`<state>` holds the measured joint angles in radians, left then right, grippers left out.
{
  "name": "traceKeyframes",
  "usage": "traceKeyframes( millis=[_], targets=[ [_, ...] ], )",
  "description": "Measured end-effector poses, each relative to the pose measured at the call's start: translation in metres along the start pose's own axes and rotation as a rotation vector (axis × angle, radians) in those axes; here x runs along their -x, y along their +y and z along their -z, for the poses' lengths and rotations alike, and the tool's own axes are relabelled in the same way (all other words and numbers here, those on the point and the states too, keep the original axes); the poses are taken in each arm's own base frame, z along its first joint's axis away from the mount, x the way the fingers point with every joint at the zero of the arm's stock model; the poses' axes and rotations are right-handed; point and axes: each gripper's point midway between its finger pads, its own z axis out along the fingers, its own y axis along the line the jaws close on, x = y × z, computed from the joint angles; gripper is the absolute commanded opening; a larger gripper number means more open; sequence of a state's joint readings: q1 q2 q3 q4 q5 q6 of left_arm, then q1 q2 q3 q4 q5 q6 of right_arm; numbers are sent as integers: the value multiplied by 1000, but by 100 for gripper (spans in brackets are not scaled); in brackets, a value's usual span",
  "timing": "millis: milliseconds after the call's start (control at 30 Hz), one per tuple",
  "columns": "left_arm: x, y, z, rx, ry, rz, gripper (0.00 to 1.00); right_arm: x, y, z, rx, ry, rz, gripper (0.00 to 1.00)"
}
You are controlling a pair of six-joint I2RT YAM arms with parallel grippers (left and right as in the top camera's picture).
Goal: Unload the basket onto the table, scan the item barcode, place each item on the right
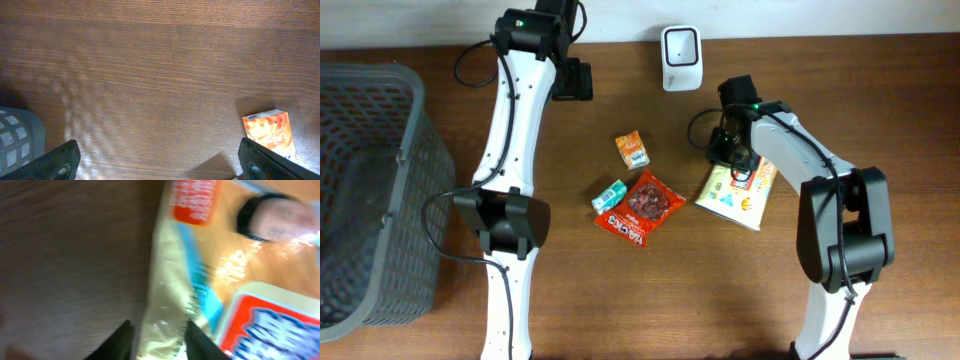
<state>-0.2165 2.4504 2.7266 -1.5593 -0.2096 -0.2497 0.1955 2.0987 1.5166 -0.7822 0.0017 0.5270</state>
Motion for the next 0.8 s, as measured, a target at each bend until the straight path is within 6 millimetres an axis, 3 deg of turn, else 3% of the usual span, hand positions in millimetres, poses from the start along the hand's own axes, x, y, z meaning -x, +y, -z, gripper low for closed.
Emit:
traceKeyframes(
  millis=[33, 133, 200, 233, 267, 300, 333, 400, 467, 500, 567, 633, 700, 733, 800],
  targets=[
    [0, 0, 0, 0, -1, 0, 99, -4, -25, 1, -83, 26, -56, 30],
    [0, 0, 0, 0, 0, 0, 99, -13, -73, 7, -202, 96, -137, 32],
    [0, 0, 0, 0, -1, 0, 99, -23, -92, 12, -257, 149, -149, 40],
    [0, 0, 0, 0, -1, 0, 99, -29, -94, 17, -263, 174, -132, 52],
    [0, 0, 0, 0, -1, 0, 99, -31, -83, 24, -204, 186, -75, 82],
    [0, 0, 0, 0, 0, 0, 99, -29, -68, 35, -116, 175, -23, 88],
    [0, 0, 0, 0, 0, 0, 99, -36, -34, 47, 68, 203, 111, 88],
    [0, 0, 0, 0, -1, 0, 99, -54, 14, 56, 288, 238, 298, 88],
    [1, 0, 0, -1, -2, 0, 99, -83, 64, 49, 428, 243, 444, 88],
    [0, 0, 0, -1, -1, 0, 99, -92, 77, 44, 445, 239, 469, 88],
    [0, 0, 0, 0, -1, 0, 99, -98, 82, 38, 446, 240, 455, 88],
    [0, 0, 0, 0, -1, 0, 99, -96, 85, 30, 457, 214, 437, 83],
    [0, 0, 0, 0, -2, 0, 99, -107, 89, 17, 461, 216, 411, 72],
    [0, 0, 0, -1, -2, 0, 99, -109, 94, 13, 470, 203, 406, 61],
    [0, 0, 0, -1, 0, 0, 99, -117, 98, 9, 474, 213, 378, 31]
  ],
)
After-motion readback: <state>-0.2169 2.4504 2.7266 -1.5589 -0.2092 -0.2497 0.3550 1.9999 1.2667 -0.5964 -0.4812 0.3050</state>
